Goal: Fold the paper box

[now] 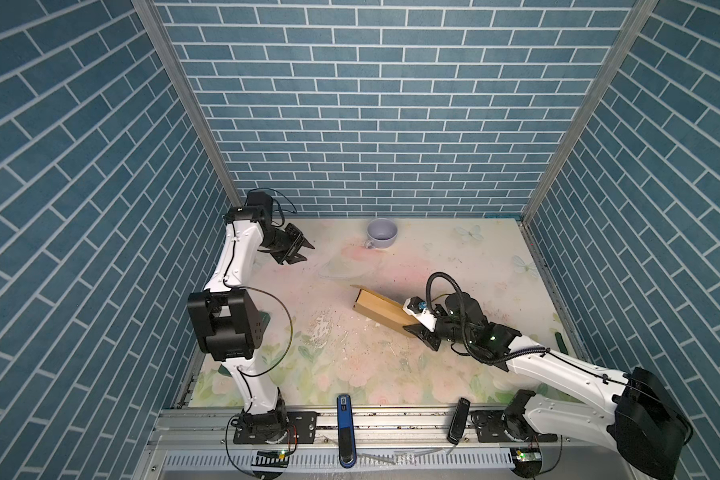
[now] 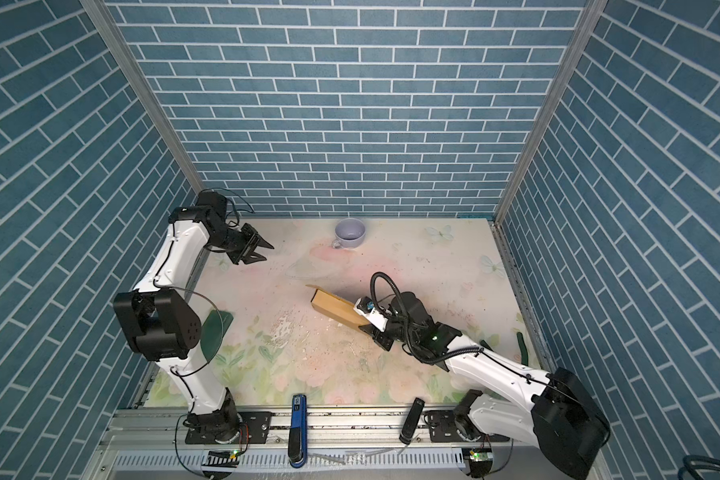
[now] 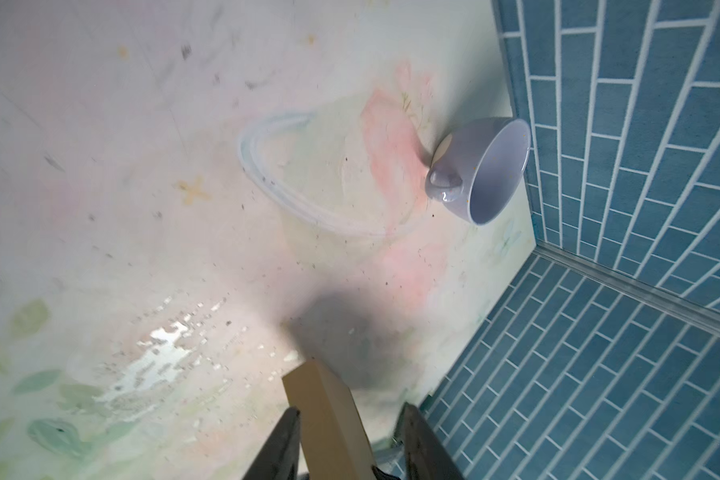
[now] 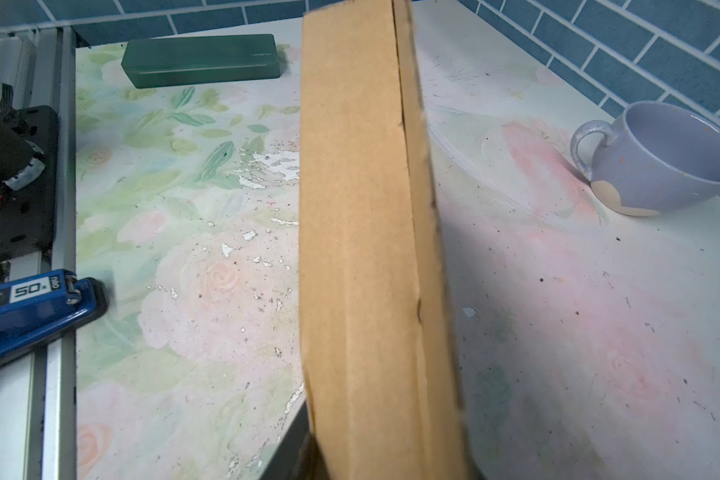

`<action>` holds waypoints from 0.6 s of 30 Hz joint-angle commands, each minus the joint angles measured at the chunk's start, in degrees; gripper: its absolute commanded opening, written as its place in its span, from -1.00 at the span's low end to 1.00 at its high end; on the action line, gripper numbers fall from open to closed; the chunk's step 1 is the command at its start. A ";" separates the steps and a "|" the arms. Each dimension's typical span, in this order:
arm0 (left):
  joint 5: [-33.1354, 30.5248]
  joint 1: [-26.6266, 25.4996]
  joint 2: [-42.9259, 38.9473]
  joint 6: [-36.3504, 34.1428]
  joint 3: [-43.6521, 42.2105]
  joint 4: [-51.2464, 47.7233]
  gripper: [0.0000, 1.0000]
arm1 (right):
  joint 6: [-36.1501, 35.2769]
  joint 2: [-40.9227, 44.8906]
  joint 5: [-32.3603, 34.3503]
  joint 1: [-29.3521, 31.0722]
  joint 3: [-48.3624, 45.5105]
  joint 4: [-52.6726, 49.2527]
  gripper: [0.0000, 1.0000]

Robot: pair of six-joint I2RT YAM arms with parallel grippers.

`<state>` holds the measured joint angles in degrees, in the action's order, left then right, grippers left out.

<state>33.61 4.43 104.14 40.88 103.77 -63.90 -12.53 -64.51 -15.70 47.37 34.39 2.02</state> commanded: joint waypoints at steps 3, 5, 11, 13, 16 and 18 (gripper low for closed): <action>-10.17 -1.66 -10.13 -11.88 -3.16 4.99 -0.20 | 3.23 -2.13 -2.85 0.28 7.55 -9.00 -0.32; -11.19 -3.47 -14.11 -15.71 -6.66 7.84 -0.19 | 3.93 -3.11 -3.79 0.28 9.85 -11.72 -0.33; -11.00 -9.28 -29.56 -19.49 -29.34 25.29 -0.13 | 4.20 -4.52 -5.72 0.29 14.99 -18.00 -0.33; -10.71 -10.69 -33.28 -20.70 -33.63 27.82 -0.12 | 3.80 -4.98 -5.57 0.24 16.32 -20.11 -0.33; -9.61 -11.28 -37.24 -23.55 -36.82 27.49 -0.14 | 2.57 -5.92 -5.30 0.37 18.19 -22.96 -0.33; -8.10 -11.41 -39.37 -24.69 -38.85 28.14 -0.15 | 1.33 -6.61 -5.32 0.45 18.66 -23.72 -0.33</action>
<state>24.05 -6.68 67.72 20.23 66.57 -40.29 -9.34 -70.15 -19.94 47.48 50.13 -17.76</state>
